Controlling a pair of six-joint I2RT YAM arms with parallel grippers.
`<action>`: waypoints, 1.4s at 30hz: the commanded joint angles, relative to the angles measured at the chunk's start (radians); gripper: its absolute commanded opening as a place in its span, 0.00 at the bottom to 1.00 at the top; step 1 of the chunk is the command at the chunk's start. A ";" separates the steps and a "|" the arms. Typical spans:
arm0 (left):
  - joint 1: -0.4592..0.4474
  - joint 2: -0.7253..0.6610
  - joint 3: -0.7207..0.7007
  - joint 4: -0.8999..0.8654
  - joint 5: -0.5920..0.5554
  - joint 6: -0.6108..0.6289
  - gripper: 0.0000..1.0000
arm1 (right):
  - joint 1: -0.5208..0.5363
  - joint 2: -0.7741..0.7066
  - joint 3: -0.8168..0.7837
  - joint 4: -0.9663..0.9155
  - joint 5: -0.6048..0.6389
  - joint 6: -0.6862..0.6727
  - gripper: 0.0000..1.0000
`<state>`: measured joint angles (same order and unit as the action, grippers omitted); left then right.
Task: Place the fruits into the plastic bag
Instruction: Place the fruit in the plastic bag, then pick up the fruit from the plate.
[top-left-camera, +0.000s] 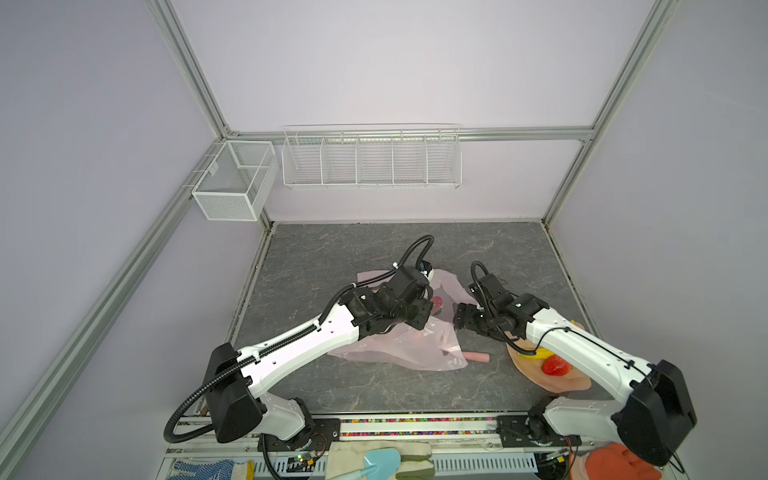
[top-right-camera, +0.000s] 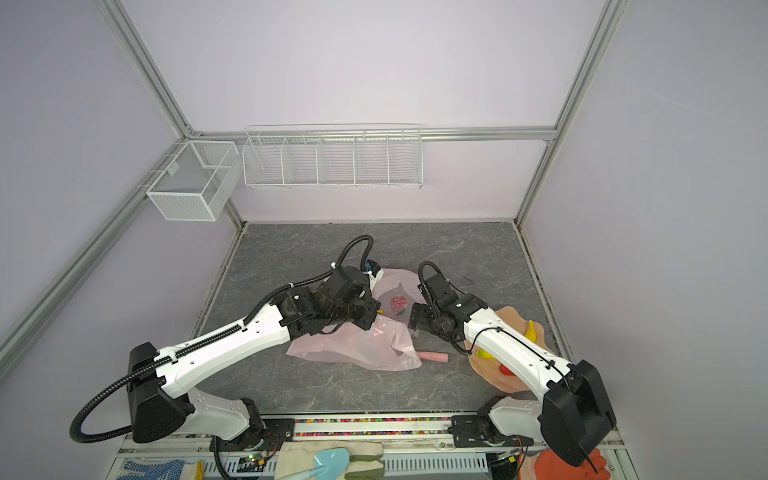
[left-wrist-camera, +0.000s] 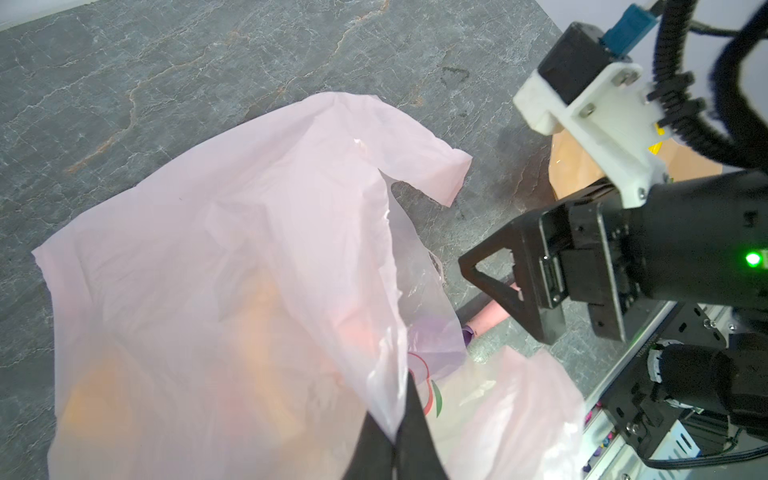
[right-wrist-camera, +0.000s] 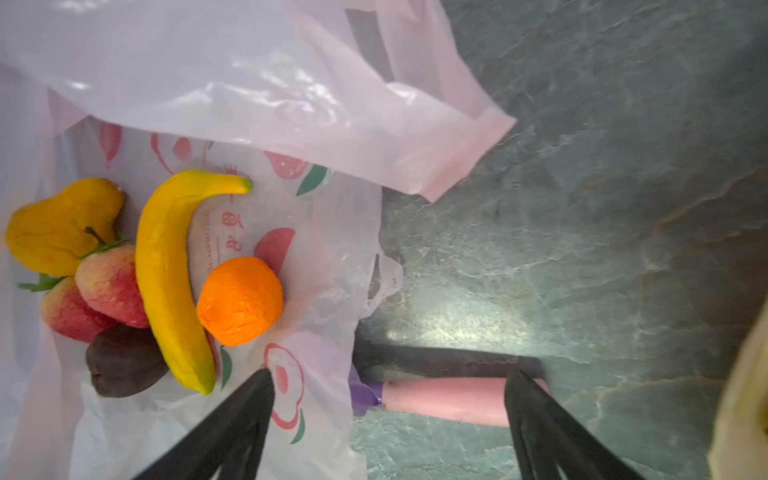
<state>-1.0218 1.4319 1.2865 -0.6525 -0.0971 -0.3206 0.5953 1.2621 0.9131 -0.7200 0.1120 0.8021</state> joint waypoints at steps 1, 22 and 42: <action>-0.004 -0.015 -0.010 -0.001 -0.003 -0.003 0.00 | -0.019 -0.027 0.027 -0.115 0.088 0.025 0.89; -0.004 -0.013 -0.010 0.004 0.010 -0.002 0.00 | -0.448 -0.187 -0.074 -0.426 0.302 -0.053 0.94; -0.004 0.000 0.003 -0.004 0.016 0.002 0.00 | -0.874 -0.124 -0.138 -0.338 0.163 -0.107 0.94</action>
<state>-1.0218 1.4319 1.2865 -0.6529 -0.0883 -0.3202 -0.2527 1.1259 0.7906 -1.0756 0.3141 0.7170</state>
